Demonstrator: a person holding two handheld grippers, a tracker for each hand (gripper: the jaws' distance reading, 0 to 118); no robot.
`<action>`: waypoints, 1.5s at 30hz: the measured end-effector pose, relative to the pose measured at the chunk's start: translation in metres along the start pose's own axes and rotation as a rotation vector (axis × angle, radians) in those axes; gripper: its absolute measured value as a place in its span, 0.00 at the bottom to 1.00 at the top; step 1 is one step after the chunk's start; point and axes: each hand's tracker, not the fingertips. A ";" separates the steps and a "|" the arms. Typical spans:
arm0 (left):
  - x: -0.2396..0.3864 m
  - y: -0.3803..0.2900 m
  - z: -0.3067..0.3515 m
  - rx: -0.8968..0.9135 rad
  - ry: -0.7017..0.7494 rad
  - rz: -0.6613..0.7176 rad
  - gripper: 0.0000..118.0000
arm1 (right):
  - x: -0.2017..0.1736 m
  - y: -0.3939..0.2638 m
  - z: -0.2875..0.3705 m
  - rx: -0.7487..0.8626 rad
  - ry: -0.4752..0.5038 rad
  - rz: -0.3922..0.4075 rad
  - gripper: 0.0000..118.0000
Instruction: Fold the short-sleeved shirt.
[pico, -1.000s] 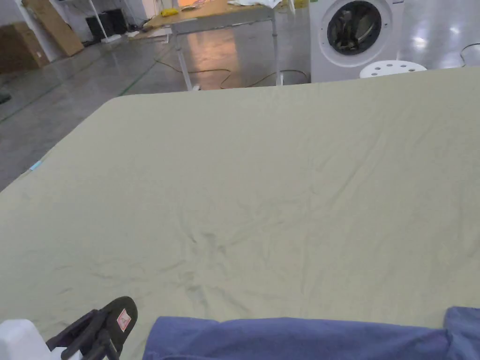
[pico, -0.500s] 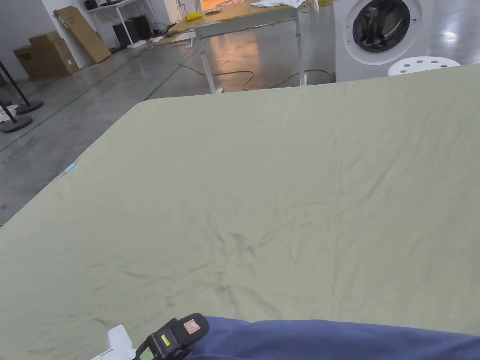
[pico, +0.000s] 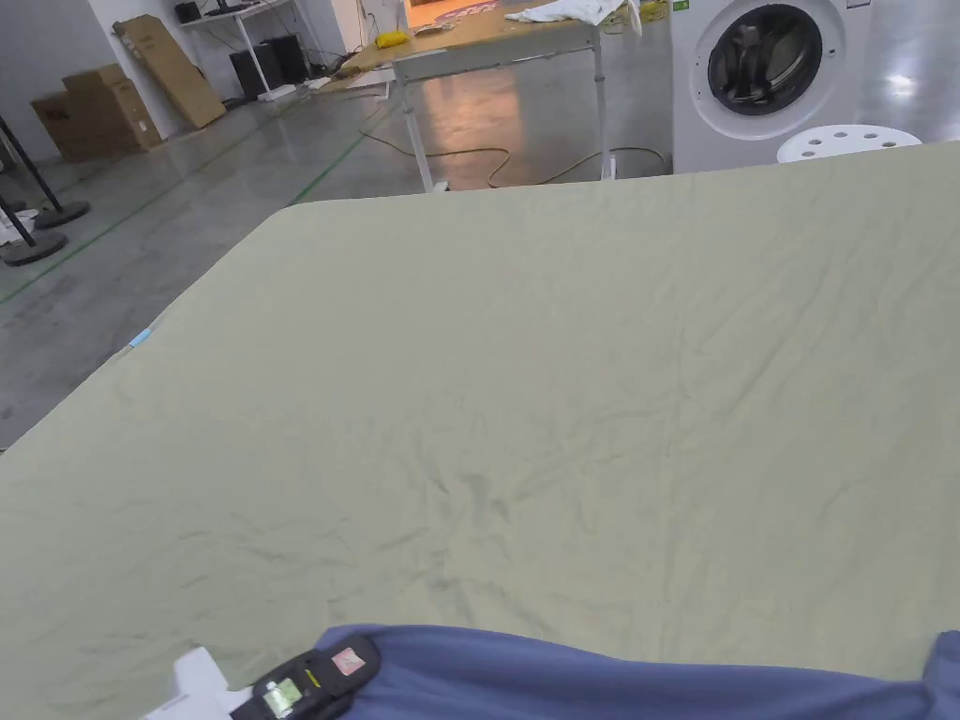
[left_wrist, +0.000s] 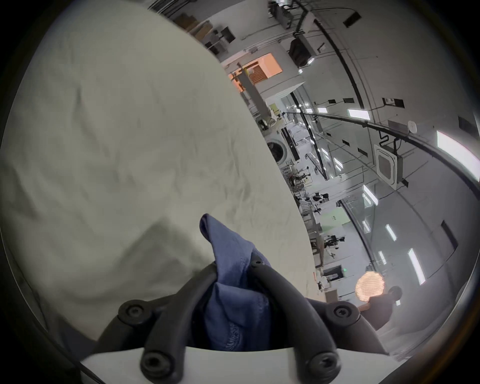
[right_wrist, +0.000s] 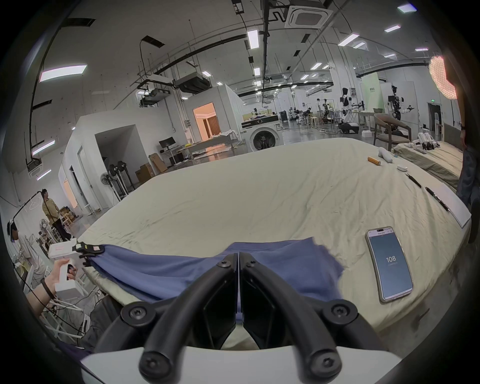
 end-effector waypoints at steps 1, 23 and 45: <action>0.004 0.008 0.010 0.023 0.022 -0.027 0.04 | 0.002 -0.001 0.000 0.002 0.003 -0.002 0.00; 0.165 -0.122 -0.101 -0.228 0.048 -0.572 0.25 | -0.015 -0.002 0.012 0.001 -0.016 0.004 0.00; 0.128 -0.147 -0.157 -0.421 -0.006 -0.458 0.01 | -0.022 -0.005 0.015 -0.027 -0.027 -0.039 0.00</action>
